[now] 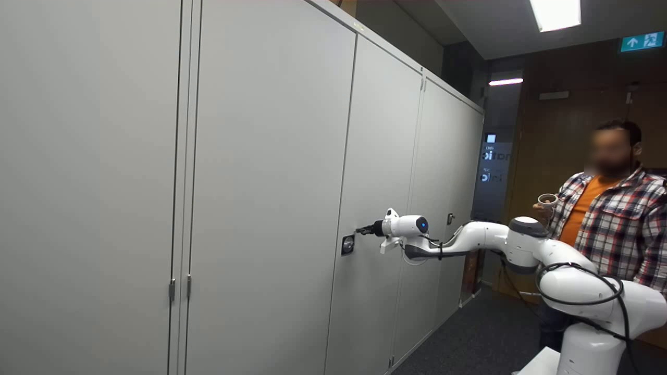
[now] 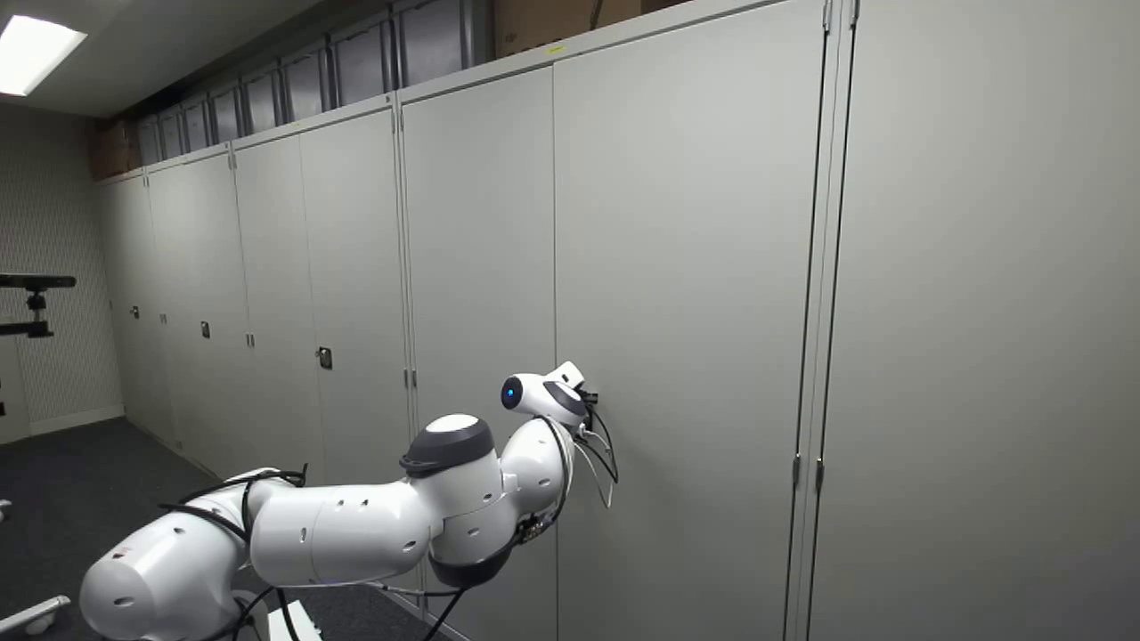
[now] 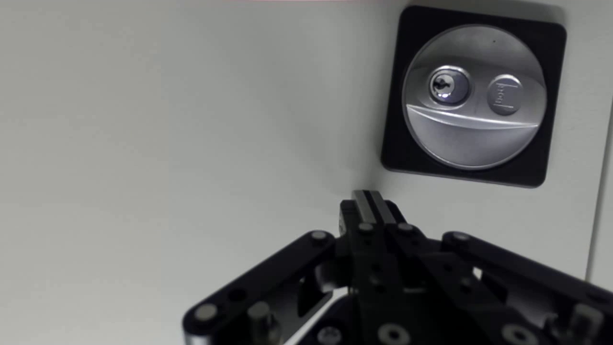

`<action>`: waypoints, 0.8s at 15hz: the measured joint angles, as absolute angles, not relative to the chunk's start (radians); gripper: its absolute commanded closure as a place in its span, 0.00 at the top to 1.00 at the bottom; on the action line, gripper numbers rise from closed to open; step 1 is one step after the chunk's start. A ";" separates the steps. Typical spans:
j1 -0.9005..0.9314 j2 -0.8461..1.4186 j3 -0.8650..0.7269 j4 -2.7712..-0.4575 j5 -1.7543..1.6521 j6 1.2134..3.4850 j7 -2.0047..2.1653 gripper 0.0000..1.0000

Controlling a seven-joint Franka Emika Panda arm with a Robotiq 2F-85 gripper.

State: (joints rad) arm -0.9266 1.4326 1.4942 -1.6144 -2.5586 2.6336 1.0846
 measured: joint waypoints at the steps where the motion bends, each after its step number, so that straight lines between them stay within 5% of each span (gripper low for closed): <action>1: -0.926 1.433 1.492 -1.614 -2.559 2.634 1.085 0.01; 12: -0.926 1.469 1.456 -1.614 -2.559 2.634 1.085 0.01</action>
State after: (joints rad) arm -0.9258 1.4692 1.4559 -1.6143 -2.5586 2.6336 1.0846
